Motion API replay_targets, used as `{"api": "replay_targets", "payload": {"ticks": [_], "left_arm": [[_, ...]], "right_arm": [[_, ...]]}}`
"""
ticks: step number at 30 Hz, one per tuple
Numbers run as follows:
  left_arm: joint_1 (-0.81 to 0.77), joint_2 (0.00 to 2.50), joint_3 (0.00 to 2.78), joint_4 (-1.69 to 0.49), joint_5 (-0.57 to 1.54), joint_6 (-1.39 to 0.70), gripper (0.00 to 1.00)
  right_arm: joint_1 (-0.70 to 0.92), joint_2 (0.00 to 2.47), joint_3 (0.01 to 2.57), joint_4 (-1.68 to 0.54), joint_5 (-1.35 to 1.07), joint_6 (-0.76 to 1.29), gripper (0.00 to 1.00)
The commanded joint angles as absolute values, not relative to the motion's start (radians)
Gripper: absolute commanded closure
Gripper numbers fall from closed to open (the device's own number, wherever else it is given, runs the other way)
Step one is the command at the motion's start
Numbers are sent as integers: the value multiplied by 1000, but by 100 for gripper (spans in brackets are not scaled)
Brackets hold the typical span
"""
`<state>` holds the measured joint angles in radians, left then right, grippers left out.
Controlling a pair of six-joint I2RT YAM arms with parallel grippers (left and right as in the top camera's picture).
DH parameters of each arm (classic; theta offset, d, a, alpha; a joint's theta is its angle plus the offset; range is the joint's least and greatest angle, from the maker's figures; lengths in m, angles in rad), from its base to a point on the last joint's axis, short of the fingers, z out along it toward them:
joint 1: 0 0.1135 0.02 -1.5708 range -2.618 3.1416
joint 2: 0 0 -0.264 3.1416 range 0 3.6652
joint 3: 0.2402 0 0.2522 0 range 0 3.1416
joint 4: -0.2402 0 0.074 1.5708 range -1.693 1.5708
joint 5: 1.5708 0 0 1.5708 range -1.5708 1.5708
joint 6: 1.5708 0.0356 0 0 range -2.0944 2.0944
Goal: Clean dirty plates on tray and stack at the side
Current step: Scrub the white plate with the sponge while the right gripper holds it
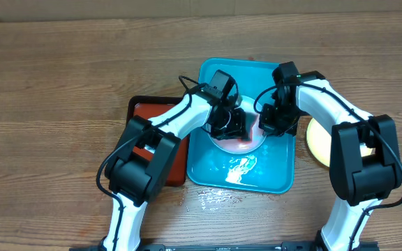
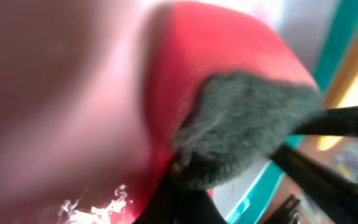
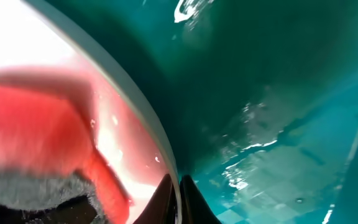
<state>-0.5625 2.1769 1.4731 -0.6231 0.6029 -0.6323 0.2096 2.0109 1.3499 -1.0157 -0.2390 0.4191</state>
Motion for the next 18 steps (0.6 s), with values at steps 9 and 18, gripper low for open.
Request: {"api": "replay_targets", "payload": {"ticks": [9,18], "left_arm": [[-554,2209,1645,-1022,-120,-684,96],[-552,2213,1691,-972,-260,-596,96]], "right_arm": [[209,1987,1346,-1002,-209,419,96],[209,1987,1346,-1005,-209,411,96]]}}
